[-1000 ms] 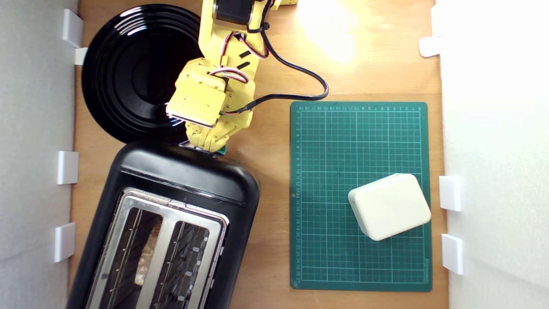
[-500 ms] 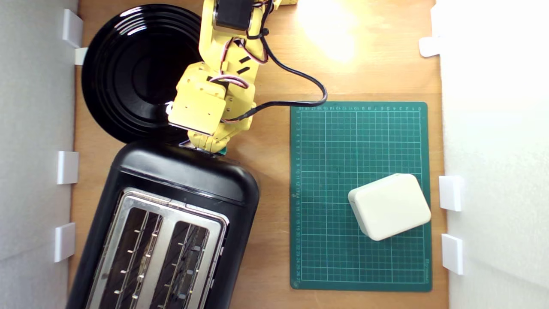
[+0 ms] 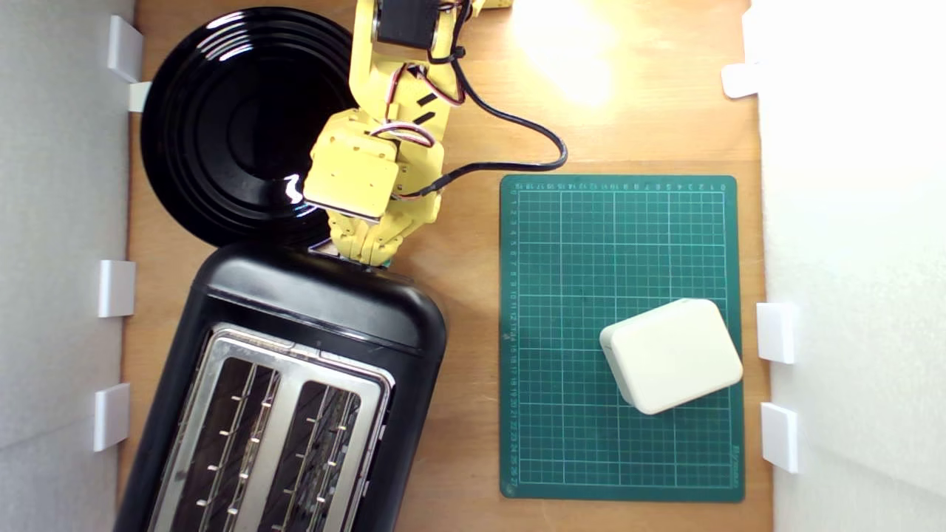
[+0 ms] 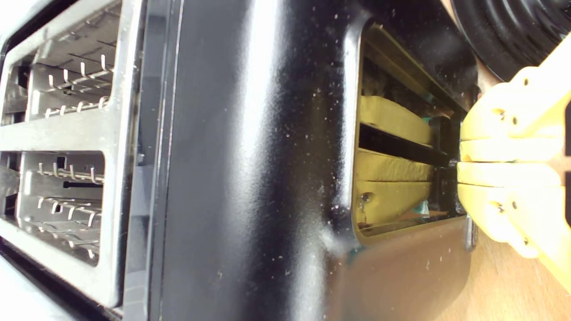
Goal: Start toaster
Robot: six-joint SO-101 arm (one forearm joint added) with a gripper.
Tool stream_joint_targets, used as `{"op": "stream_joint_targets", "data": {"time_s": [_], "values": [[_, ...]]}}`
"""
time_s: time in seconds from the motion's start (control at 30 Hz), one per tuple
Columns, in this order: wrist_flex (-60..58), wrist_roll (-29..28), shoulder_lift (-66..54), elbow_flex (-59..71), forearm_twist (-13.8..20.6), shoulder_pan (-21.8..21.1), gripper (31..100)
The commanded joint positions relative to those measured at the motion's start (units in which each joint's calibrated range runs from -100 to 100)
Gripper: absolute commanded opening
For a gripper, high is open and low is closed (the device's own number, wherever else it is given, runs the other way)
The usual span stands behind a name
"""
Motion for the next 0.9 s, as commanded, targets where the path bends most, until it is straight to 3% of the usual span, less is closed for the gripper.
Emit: {"op": "stream_joint_targets", "data": {"time_s": [0.0,0.87], "values": [[-1.9,-0.2,8.3,1.9,0.0,-0.4,31.4],[-6.7,-0.2,6.1,14.3,-0.4,0.1,31.4]]}}
